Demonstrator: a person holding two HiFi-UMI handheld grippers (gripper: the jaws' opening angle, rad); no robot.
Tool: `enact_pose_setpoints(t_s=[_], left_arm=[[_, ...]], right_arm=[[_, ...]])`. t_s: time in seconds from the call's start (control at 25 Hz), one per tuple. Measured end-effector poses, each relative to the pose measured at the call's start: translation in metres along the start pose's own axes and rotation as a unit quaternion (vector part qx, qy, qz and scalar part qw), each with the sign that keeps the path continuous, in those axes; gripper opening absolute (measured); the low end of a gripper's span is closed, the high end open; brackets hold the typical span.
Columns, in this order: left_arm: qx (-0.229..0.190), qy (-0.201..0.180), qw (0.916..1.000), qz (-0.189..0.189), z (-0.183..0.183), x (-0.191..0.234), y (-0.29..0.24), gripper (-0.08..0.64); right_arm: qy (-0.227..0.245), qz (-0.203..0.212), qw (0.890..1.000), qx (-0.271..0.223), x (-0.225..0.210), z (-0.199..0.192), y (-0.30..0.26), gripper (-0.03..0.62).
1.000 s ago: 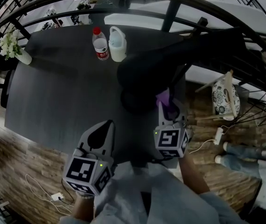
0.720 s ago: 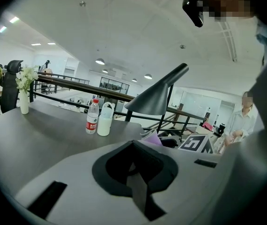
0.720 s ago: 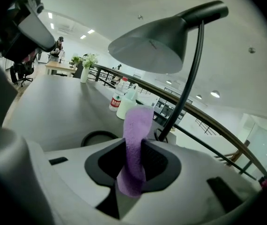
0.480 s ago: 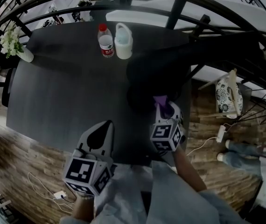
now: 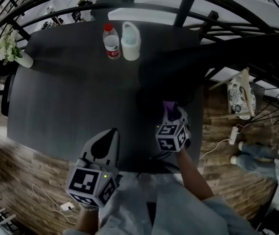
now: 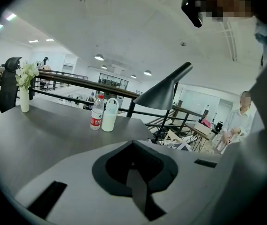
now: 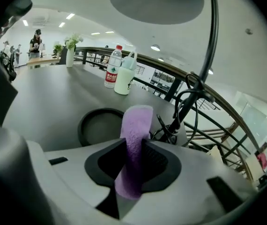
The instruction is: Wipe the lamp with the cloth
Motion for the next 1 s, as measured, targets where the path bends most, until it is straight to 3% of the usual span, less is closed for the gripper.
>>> enact_pose_setpoints(t_s=[0.6,1.0], left_arm=[[-0.002,0.014,0.9999,0.0,-0.006,0.028,0.014,0.005],[-0.014,0.027,0.9995,0.012,-0.009,0.045,0.029,0.005]], right_arm=[[0.027,-0.028,0.999,0.011,0.018,0.029,-0.032,0.091],[0.078,0.006,0.997,-0.011,0.047,0.058,-0.053,0.091]])
Point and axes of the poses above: the fingertips, and each gripper's own axes: y backward along the fingers, x to its left, z out of its top, the point moved 5 cm from there along y, backward along the fingers, and after that the axes turned 15 degrees about -z, right-handed, at the moved point
